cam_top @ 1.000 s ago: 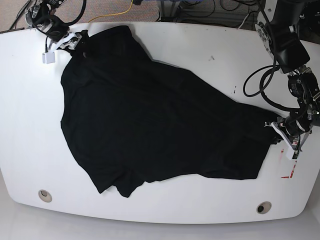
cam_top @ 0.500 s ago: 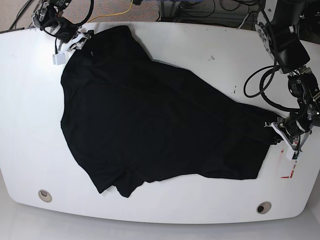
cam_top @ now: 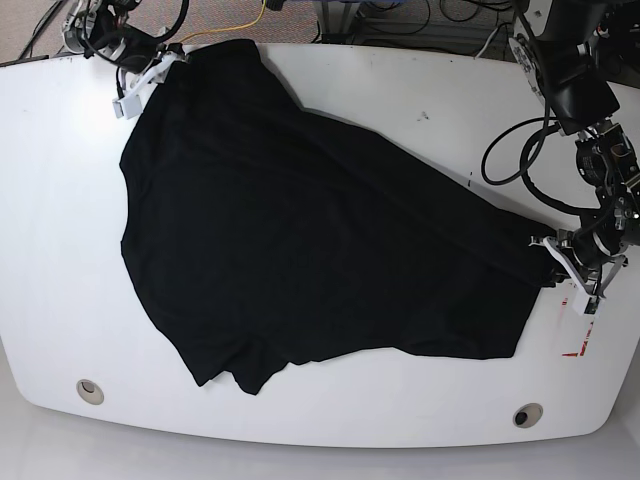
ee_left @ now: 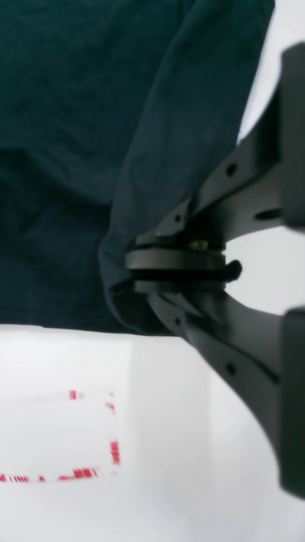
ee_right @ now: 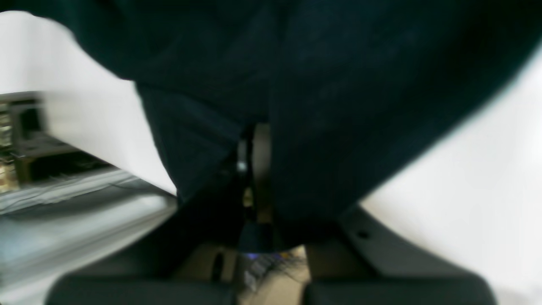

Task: Layout the t-shirt on the table in an organized manner, then fold the t-shirt properly
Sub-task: 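Hold both grippers and stretch the shirt taut diagonally between them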

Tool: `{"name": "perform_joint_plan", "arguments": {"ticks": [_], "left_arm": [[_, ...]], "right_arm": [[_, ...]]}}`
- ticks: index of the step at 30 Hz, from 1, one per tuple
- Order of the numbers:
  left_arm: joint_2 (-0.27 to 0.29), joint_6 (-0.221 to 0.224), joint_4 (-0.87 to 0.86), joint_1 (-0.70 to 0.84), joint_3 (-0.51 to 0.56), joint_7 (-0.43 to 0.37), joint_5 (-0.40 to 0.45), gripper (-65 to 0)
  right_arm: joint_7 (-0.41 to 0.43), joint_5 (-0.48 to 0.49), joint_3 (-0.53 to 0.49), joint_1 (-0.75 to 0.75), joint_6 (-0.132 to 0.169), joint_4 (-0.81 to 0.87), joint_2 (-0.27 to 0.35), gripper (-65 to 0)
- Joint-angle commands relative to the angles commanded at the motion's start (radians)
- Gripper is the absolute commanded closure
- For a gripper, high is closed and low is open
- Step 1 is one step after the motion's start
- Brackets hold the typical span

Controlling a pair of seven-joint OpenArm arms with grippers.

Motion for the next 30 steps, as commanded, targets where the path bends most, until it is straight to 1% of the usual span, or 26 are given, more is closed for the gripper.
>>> {"name": "perform_joint_plan", "arguments": {"ticks": [8,10,12,17,20,23,30], "left_arm": [[-0.003,0.000,0.061,0.055,0.000,0.002,0.000,0.0],[-0.005,0.000,0.087,0.072,0.000,0.002,0.000,0.0],[-0.005,0.000,0.114,0.086,0.000,0.002,0.000,0.0],[-0.015,0.000,0.150,0.100,-0.002,0.002,0.000,0.0],[-0.031,0.000,0.149,0.097,-0.003,0.002,0.000,0.0],[-0.032,0.000,0.146,0.081,-0.005,0.002,0.000,0.0],[-0.032,0.002,0.144,0.031,-0.003,0.002,0.003,0.0]], "right_arm": [[0.000,0.095,0.005,-0.021,0.000,0.069,0.006,0.0],[0.000,0.124,0.003,-0.023,0.000,0.071,0.014,0.0],[0.000,0.146,0.002,-0.025,0.000,0.071,0.034,0.0],[0.000,0.178,0.005,-0.015,0.000,0.071,0.054,0.0],[0.000,0.203,0.005,0.003,0.000,0.069,0.078,0.0],[0.000,0.222,0.006,0.023,0.000,0.060,0.098,0.0],[0.000,0.222,0.023,0.066,0.000,0.060,0.121,0.0]]}}
